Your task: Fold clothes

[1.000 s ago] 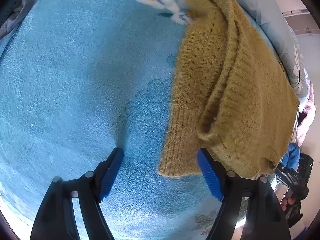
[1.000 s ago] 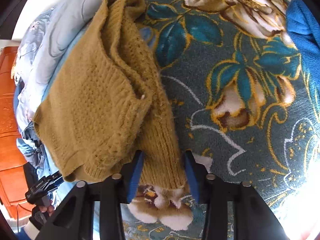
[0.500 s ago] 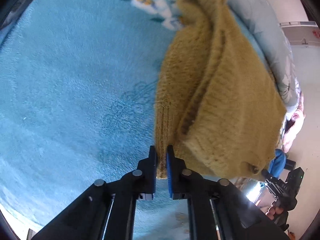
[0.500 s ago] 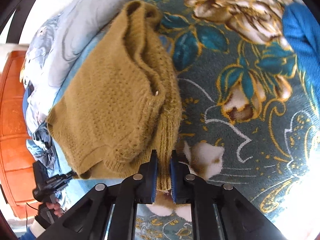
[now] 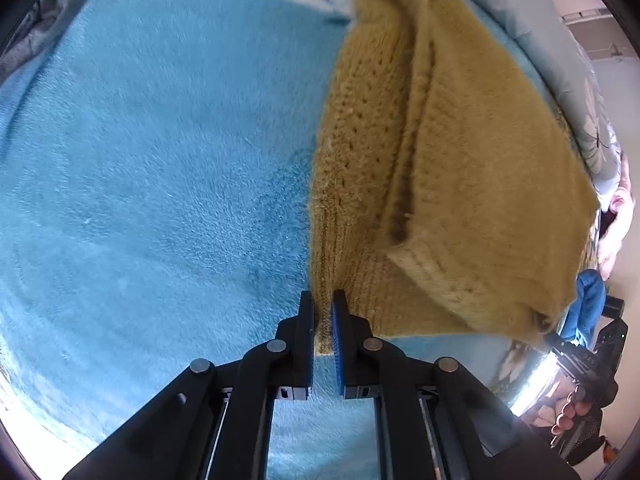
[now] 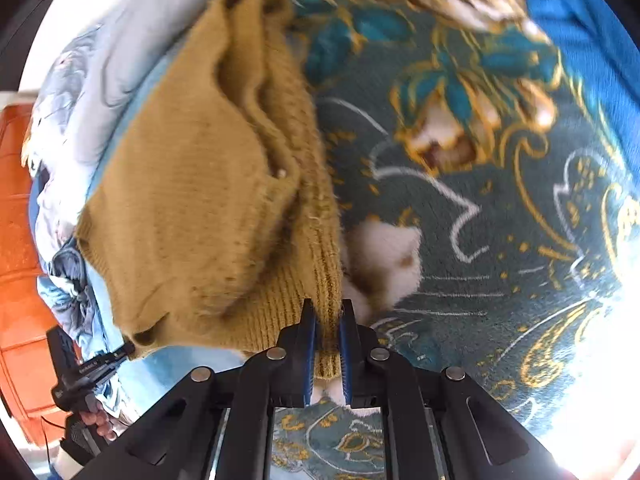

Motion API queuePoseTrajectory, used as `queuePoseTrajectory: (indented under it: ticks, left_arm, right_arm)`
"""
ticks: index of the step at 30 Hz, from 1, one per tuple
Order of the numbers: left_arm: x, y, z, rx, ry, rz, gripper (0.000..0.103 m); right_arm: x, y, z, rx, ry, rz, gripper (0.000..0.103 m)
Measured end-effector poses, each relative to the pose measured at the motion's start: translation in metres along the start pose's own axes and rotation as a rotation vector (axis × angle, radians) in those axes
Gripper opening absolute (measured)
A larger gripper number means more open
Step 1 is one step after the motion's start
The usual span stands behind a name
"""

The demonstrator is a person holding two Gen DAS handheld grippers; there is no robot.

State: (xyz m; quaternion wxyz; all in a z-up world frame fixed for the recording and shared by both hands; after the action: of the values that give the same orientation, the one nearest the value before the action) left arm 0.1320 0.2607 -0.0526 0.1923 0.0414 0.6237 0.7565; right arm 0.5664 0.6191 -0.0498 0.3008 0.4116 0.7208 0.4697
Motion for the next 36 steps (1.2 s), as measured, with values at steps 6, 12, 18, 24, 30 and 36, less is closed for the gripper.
queuePoseTrajectory:
  ticks: [6, 12, 18, 24, 30, 36]
  left_arm:
    - [-0.003, 0.018, -0.002, -0.055, 0.009, 0.008, 0.018]
    - [-0.012, 0.061, -0.001, -0.063, 0.069, 0.091, 0.030]
    - [-0.029, 0.050, 0.017, -0.309, 0.209, 0.082, 0.052]
    - [-0.060, 0.011, 0.019, -0.328, 0.296, -0.009, 0.052]
    - [-0.064, -0.002, 0.021, -0.386, 0.397, -0.027, 0.051]
    - [-0.070, 0.004, 0.018, -0.423, 0.472, 0.012, 0.013]
  right_arm:
    - [-0.002, 0.006, -0.004, 0.006, 0.023, 0.012, 0.015]
    - [-0.010, 0.034, -0.009, -0.078, 0.047, 0.055, 0.039]
    - [-0.012, 0.060, -0.027, 0.054, 0.006, 0.166, 0.047]
    - [0.007, 0.018, -0.044, 0.124, -0.067, 0.109, 0.049]
    - [0.021, 0.001, -0.032, 0.158, -0.156, 0.122, 0.048]
    - [0.026, 0.005, -0.038, 0.166, -0.157, 0.131, 0.012]
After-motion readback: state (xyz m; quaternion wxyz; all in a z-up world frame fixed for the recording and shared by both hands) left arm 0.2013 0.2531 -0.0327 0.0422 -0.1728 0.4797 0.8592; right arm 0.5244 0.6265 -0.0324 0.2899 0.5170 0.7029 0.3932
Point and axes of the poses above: each gripper's, at about its wrist camera, not at the fingertips, and y roughly against the way its jaws point, z to its right, x to its top, the point moved 1 cm from there along -y, roughly the way its jaws point, and after that the axes turned 8 degrees about y, right-handed, at the moved point
